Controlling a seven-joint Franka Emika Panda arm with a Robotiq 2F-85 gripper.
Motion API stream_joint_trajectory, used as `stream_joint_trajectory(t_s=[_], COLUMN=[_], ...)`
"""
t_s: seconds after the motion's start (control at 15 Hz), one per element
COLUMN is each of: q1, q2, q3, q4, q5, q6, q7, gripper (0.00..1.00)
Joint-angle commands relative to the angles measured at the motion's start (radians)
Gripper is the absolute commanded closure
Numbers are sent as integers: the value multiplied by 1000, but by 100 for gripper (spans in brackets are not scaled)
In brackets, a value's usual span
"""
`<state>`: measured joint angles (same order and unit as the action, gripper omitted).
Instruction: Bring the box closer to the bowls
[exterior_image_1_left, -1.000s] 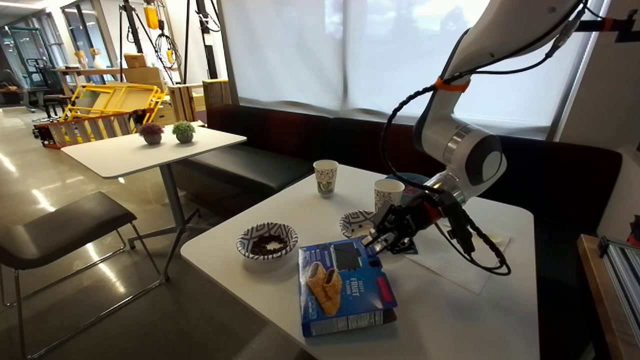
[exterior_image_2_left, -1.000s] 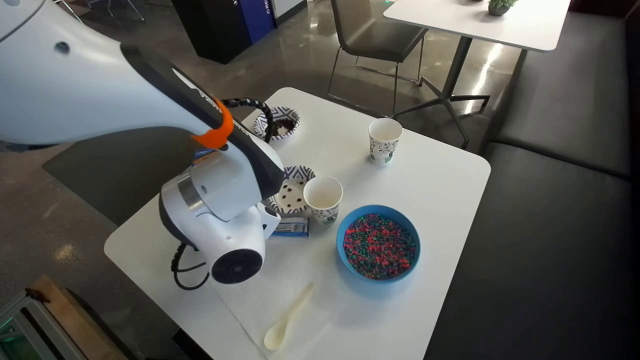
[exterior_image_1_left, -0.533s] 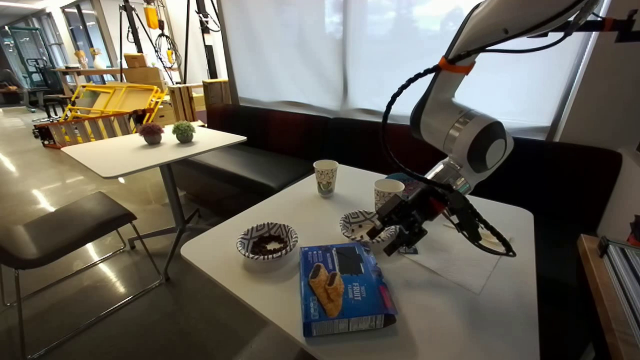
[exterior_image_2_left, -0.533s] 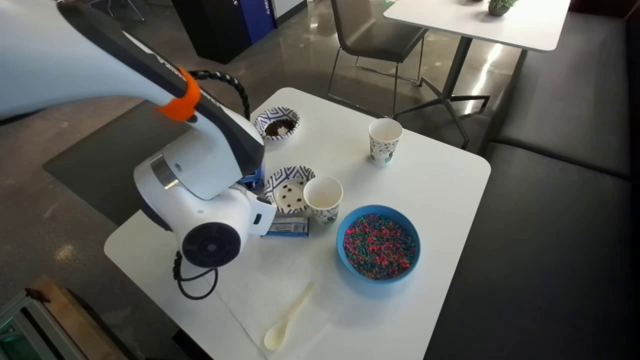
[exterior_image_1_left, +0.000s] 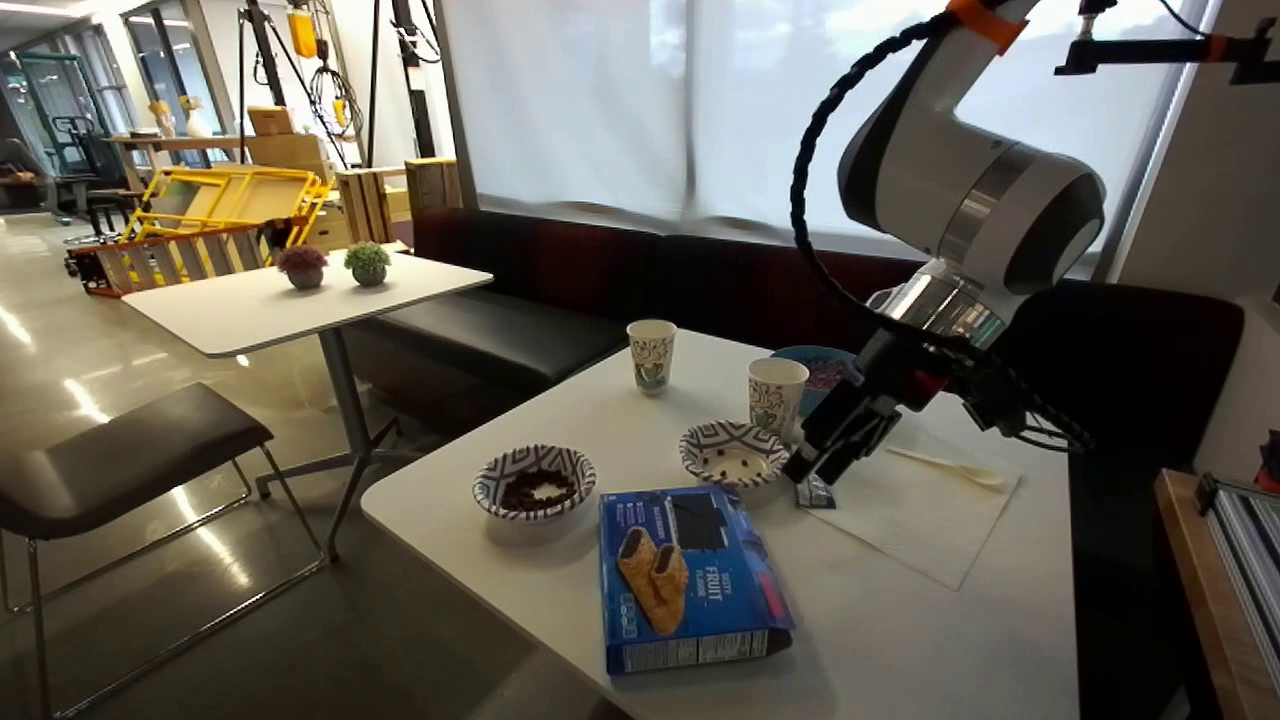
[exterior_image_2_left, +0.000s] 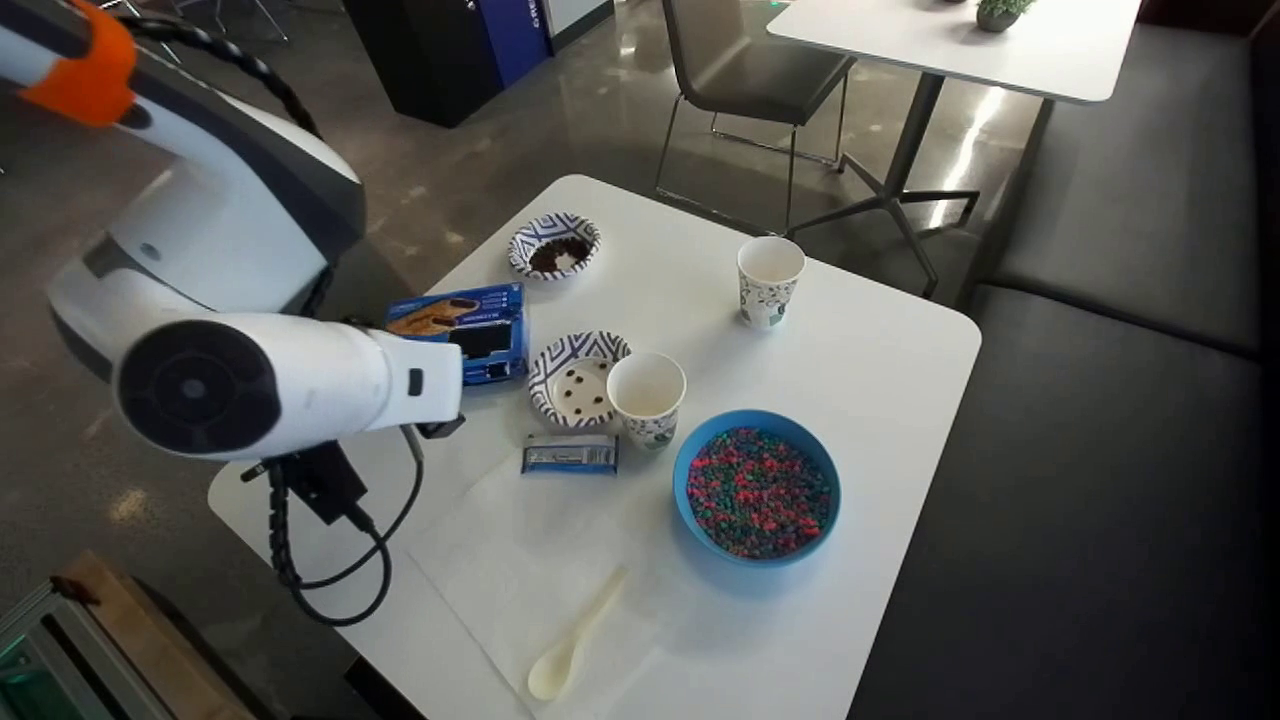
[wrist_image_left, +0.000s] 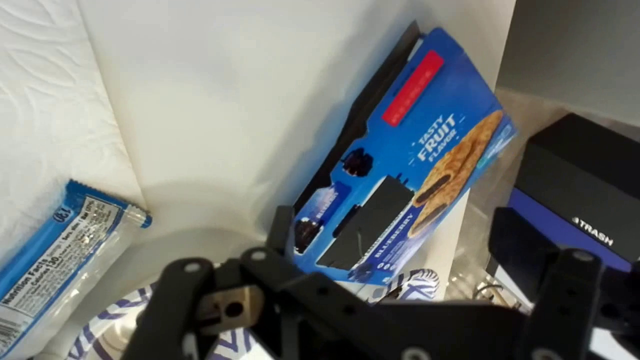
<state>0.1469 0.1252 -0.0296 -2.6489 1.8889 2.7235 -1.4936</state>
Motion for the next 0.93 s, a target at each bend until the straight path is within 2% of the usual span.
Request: stream_joint_trajectory(t_s=[0.0, 0.2, 0.33, 0.47, 0.53, 0.6, 0.87], q1=[100, 152, 154, 129, 110, 137, 109], q2=[-149, -192, -203, -215, -225, -189, -206], q3=[91, 161, 169, 150, 134, 153, 130], q4=[-84, -89, -95, -99, -92, -67, -68], q5=[-20, -146, -294, -401, -430, -359, -407], q6=[201, 375, 469, 555, 593, 554, 584], q7=[21, 110, 165, 149, 107, 136, 105], gripper=[0, 0, 0, 0, 0, 0, 0])
